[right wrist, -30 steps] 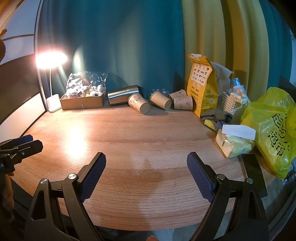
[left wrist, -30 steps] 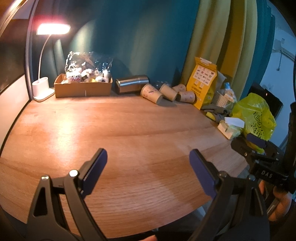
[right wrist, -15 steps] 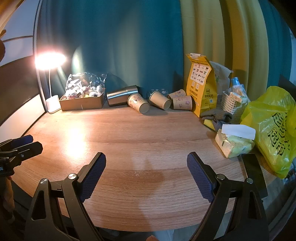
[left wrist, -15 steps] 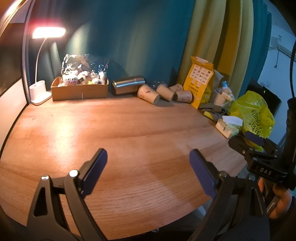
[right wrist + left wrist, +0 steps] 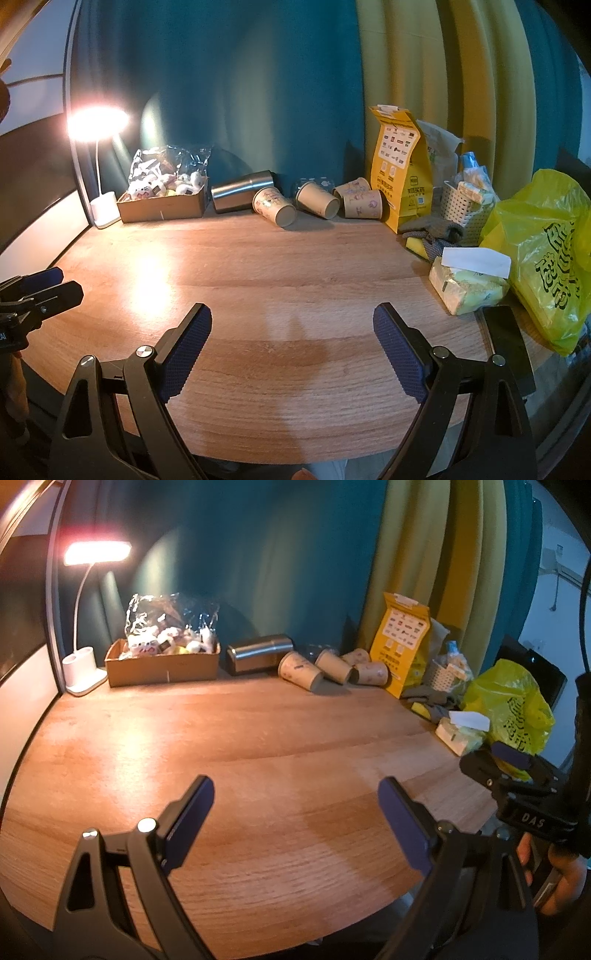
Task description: Flip cup upside down
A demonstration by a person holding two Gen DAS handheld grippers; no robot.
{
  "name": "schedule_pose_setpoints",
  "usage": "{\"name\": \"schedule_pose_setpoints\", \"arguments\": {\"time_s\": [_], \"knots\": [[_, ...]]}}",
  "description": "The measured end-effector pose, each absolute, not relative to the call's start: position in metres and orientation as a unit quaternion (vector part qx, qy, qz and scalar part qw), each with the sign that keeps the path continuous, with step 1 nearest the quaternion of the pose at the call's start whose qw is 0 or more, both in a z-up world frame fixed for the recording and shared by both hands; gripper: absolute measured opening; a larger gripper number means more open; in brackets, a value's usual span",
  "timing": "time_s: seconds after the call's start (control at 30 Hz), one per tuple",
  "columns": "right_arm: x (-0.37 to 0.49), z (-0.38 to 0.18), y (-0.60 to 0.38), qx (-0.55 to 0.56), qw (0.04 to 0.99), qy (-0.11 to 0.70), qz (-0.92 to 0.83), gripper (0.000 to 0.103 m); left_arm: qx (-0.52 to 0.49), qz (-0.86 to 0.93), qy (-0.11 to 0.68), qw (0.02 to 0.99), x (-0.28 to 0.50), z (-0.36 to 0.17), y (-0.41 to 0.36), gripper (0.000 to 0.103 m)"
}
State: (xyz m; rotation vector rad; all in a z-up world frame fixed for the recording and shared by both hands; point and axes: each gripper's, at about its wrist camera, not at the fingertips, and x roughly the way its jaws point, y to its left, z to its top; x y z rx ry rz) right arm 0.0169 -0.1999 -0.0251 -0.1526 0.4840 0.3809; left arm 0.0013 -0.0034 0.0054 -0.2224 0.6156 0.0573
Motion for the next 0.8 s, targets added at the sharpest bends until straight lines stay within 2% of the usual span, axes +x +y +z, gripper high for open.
{"name": "schedule_pose_setpoints", "arguments": {"time_s": [0.8], "knots": [[0.0201, -0.0231, -0.201, -0.074, 0.95, 0.24, 0.188, 0.091, -0.105, 0.032, 0.294, 0.95, 0.0019, 0.0093, 0.0001, 0.092]]}}
